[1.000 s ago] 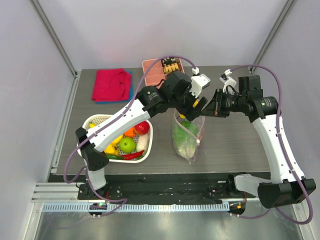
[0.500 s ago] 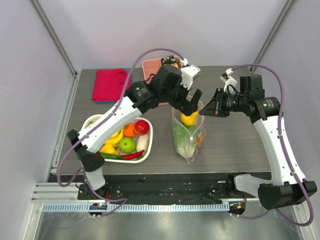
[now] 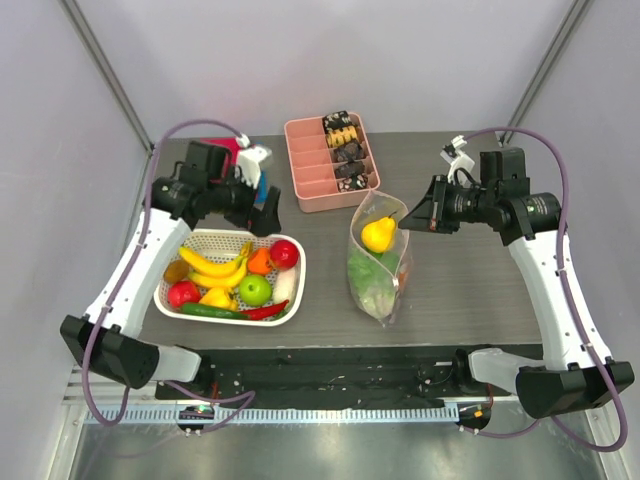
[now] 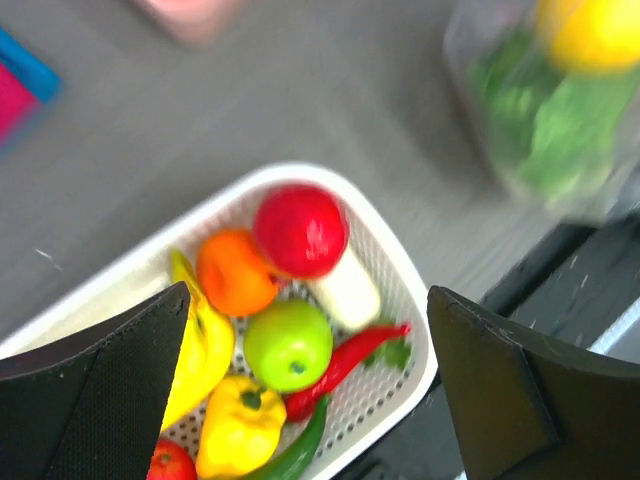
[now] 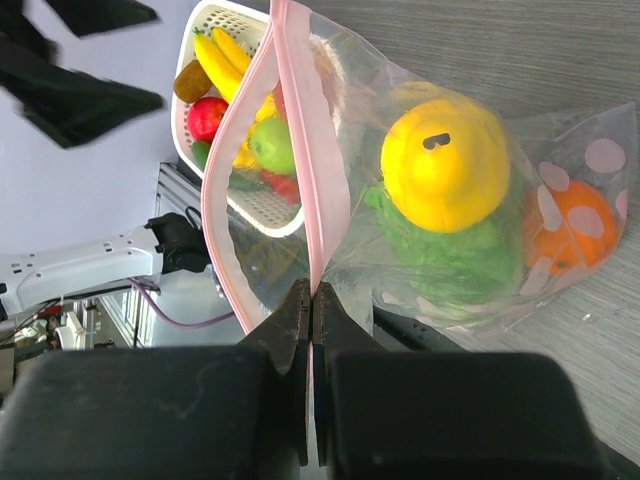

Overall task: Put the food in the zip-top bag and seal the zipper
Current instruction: Pick up the fake fruit from the bin, then place the fake fruit in the zipper food storage bag, then pick up the fake fruit from the bin, then place the fake fruit in the zipper food storage bag, then pick up the fake vegetable from the bin.

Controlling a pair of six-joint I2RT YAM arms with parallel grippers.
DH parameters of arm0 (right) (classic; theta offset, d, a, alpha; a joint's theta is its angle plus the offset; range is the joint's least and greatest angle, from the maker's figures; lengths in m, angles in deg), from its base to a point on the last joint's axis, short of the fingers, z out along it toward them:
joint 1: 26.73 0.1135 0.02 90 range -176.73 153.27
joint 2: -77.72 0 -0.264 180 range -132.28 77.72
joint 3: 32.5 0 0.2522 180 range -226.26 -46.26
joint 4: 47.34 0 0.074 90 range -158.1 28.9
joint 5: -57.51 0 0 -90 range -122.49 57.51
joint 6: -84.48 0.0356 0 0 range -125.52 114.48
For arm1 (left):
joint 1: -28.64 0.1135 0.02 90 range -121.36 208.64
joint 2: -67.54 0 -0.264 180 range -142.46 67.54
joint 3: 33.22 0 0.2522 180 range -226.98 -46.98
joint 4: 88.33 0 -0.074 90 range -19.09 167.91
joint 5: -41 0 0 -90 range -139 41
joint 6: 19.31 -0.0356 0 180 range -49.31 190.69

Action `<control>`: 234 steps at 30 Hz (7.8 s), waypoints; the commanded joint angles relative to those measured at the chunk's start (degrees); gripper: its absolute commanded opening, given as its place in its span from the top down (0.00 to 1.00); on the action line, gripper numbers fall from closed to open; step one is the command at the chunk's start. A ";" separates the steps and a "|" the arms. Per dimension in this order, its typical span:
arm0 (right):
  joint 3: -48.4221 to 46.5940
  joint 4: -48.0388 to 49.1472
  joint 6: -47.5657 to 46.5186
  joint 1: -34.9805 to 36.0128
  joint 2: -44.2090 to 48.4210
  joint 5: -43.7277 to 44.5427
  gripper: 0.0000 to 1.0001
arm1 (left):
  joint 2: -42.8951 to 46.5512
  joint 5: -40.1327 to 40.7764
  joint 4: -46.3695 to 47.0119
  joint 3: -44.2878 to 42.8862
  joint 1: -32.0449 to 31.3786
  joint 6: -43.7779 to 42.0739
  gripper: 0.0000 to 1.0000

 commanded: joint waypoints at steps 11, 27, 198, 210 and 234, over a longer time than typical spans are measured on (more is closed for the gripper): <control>-1.03 1.84 0.42 -0.06 -0.94 0.24 0.99 | -9.24 3.79 5.74 11.55 -5.75 -16.29 0.09; -0.95 2.01 -0.19 -0.14 -1.47 0.41 0.99 | -16.02 10.13 7.94 13.13 -10.77 -18.85 0.13; -8.86 -15.30 -8.45 0.03 1.43 14.38 0.99 | -29.91 4.07 8.64 -25.01 -38.01 9.37 0.27; -8.94 -13.19 -7.40 0.12 2.23 13.86 0.99 | -14.47 -2.87 11.61 -17.57 -31.08 9.19 0.00; -11.05 -11.43 -7.48 0.03 -1.73 1.12 0.99 | 3.15 -5.59 -15.61 18.40 -1.36 -38.35 0.12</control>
